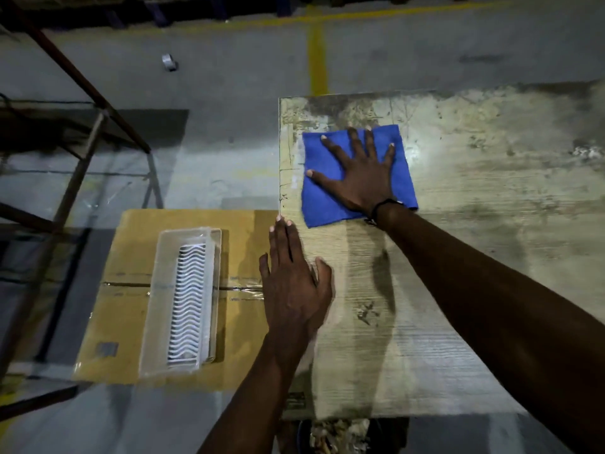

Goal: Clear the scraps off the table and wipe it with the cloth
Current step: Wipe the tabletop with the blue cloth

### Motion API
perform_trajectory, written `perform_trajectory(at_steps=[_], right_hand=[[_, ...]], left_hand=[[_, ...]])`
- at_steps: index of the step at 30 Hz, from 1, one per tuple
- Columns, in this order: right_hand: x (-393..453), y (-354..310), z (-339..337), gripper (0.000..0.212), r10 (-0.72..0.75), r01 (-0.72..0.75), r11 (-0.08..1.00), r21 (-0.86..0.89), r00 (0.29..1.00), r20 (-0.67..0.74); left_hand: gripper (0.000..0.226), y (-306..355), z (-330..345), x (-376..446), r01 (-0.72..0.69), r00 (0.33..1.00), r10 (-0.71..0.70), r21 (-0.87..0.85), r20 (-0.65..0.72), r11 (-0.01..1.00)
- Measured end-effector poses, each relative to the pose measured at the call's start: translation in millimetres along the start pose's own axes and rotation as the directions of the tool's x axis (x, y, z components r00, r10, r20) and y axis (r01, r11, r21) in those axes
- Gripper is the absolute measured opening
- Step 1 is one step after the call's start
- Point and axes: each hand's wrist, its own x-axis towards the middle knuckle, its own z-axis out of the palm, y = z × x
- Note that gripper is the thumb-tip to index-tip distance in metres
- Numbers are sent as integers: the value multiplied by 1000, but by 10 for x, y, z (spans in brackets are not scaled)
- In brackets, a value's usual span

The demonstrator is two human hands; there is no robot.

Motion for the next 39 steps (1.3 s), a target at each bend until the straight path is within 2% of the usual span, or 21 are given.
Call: perform_trajectory(at_steps=[2,6,10,15,19,21,23,26,28,30,33,36,39], right_hand=[[-3,231,-60,88,16,-16,1000,1,1000,-17],[38,630,-186,88,156,-156,988,21,988,-17],[54,619,-180,89,195,-195,981,23,981,-13],[187,655,-148,86,61,-61,998,-23,998,-18],[675,704,-249,88,229,-228,973,33,973,-16],[944,544,-221,89,265,-265,964,18,964,-13],[1125,262,-128,90,205,-205,979,-4,979,-3],[1237,-167,5,88,32,-31,999,-17,999,36],[1238,-252,14,86,-43,44,999,-29,998,46],[1238,-109,-44,86,-42,43,999,-30,998,42],[1260,478,-221,88,111,-110,993,-30,994,23],[1222,1160,-457,93,310,-310,950,-18,951,3],[1167,1302,-514,96,413,-413,911,-2,911,7]], left_hand=[[82,38,-13,187,15,999,-16,13,31,1000],[82,122,-21,988,11,998,-12,9,55,1000],[80,123,-23,1694,-7,999,7,-19,39,1000],[75,92,58,1767,-25,998,20,-82,-60,996],[72,98,72,1821,-20,997,9,-150,-73,988],[72,105,81,1851,-24,997,10,-166,-81,986],[72,92,97,1874,-27,996,12,-168,-89,985],[73,86,123,1886,-17,996,1,-162,-92,987],[74,94,126,1886,-10,996,-5,-159,-90,987],[73,93,122,1889,-6,996,-6,-139,-86,990],[73,84,111,1884,1,997,-9,-110,-72,994],[72,91,102,1870,-3,998,-6,-129,-68,992],[71,111,96,1877,-4,997,-4,-120,-71,993]])
